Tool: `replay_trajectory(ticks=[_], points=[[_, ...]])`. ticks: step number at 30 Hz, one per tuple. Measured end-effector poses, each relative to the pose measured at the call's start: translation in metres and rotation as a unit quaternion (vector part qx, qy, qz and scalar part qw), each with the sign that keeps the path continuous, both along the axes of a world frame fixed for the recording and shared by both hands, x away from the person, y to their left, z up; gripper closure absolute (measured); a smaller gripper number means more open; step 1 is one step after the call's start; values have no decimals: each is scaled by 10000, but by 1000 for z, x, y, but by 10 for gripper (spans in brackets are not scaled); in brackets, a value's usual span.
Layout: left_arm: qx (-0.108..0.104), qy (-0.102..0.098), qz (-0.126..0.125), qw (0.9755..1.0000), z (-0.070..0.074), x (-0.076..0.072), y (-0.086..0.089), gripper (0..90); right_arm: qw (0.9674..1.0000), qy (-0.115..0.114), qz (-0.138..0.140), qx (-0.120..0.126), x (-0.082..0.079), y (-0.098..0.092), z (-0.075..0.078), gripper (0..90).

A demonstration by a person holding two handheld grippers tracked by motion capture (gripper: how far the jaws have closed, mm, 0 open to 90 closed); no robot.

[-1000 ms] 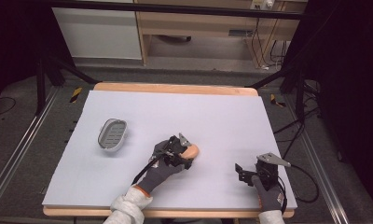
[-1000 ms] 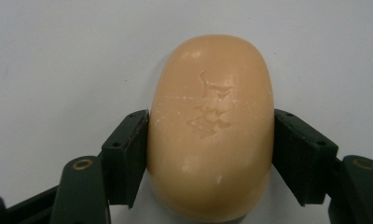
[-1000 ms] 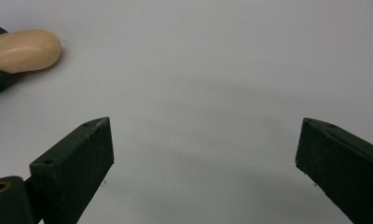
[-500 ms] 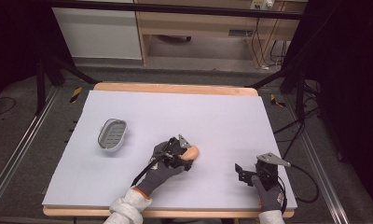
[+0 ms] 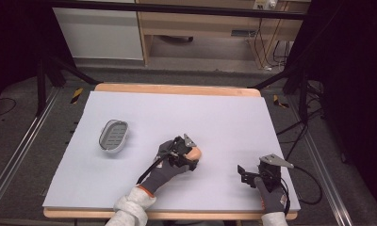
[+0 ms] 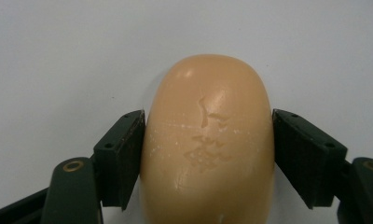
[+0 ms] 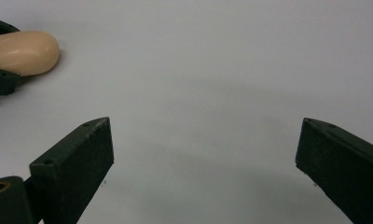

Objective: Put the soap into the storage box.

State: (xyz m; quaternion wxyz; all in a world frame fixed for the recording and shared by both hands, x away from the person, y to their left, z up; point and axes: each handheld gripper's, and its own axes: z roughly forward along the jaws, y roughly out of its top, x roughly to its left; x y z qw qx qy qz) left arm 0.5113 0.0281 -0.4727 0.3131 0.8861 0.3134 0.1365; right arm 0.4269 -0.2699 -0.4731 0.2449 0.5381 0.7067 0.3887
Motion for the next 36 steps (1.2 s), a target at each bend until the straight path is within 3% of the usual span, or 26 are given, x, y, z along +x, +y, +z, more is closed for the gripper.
replay_trajectory(ticks=[12,16,19,25,36], points=[[78,2,-75,9999,3,-4,0,311,10000,8,-8,20,0,0,0,44],[-28,-40,-78,10000,6,-9,0,311,10000,-10,1,-7,0,0,0,44],[-187,-49,-98,9998,14,-14,6,311,10000,-11,-13,0,-1,0,1,44],[-309,-112,-37,9995,23,-21,20,312,10000,-16,-20,-13,-1,0,1,44],[-430,-199,207,9987,36,-29,53,312,10000,9,-34,1,-1,0,0,44]])
